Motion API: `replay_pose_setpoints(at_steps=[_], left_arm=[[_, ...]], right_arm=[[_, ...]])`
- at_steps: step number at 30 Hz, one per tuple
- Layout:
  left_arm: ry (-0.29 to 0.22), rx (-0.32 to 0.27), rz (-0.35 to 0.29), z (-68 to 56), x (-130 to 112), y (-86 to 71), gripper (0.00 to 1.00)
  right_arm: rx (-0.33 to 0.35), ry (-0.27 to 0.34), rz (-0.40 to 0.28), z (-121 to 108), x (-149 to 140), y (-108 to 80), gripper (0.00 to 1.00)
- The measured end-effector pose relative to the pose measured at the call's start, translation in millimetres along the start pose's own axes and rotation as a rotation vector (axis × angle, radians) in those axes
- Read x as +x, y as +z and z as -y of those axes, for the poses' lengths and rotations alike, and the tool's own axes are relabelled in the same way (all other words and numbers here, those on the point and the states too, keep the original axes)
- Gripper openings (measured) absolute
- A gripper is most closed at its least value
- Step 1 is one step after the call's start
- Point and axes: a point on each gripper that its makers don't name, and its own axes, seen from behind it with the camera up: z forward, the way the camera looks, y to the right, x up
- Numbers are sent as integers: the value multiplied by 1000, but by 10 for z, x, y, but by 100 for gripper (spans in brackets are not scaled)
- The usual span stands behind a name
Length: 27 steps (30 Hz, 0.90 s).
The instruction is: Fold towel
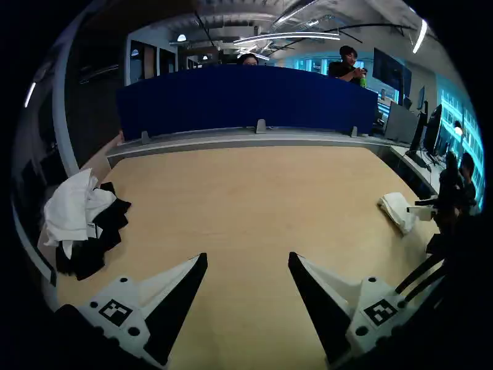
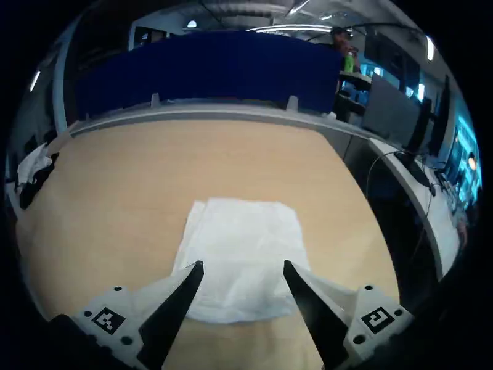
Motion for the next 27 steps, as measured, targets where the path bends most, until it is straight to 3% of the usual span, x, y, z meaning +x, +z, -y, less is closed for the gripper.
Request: replay_pose_setpoints(at_steps=[6, 12, 18, 27], left_arm=[[-3, 0, 0, -13, 11, 20, 98], [-5, -1, -2, -26, 28, 34, 98], [2, 2, 1, -14, 18, 37, 98], [-2, 19, 6, 45, -35, 9, 98]], right_arm=[[-4, 13, -38, -83, 324, 66, 100], [0, -2, -47, -56, 447, 143, 100], [7, -8, -22, -43, 455, 387, 100], [11, 25, 78, -33, 221, 828, 100]])
